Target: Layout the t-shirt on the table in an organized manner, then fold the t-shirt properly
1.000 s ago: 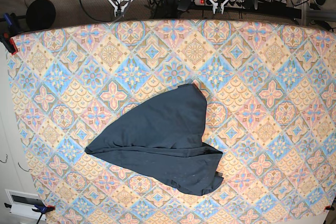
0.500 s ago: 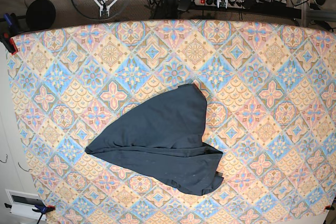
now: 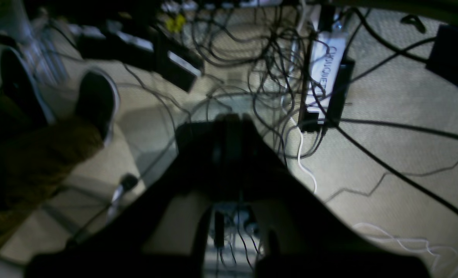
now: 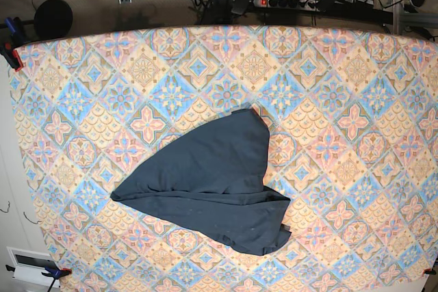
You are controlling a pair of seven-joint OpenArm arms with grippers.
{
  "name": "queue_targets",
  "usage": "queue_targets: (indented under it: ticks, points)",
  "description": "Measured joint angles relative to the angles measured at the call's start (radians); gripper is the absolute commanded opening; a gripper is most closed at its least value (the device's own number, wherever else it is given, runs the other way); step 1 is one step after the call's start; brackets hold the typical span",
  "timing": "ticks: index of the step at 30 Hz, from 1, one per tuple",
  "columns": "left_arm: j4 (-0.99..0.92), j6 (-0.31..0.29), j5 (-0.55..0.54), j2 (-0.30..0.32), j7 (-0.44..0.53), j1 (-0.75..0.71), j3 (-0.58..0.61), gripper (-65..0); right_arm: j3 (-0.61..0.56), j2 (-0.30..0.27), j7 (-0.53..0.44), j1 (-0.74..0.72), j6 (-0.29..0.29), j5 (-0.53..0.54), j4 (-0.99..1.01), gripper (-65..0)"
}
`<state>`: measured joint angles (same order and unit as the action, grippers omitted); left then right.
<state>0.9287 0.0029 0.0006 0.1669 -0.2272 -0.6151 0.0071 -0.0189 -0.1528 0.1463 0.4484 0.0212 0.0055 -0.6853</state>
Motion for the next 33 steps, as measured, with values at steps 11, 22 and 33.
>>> queue_targets:
  ticks: [11,22,33]
  points:
    - [0.530,-0.004,-0.001,0.052,0.003,-0.285,0.027,-65.0,0.167,-0.044,0.000,0.244,-0.016,0.167,-0.413,-65.0]
    - [0.988,0.000,-0.001,0.061,-0.039,-0.447,0.022,-65.0,0.371,-0.050,0.145,0.447,-0.021,0.177,-0.975,-65.0]
    - [1.152,0.000,-0.001,0.063,-0.211,-0.351,0.019,-65.0,0.409,-0.057,0.238,0.463,-0.017,0.180,-1.278,-65.0]
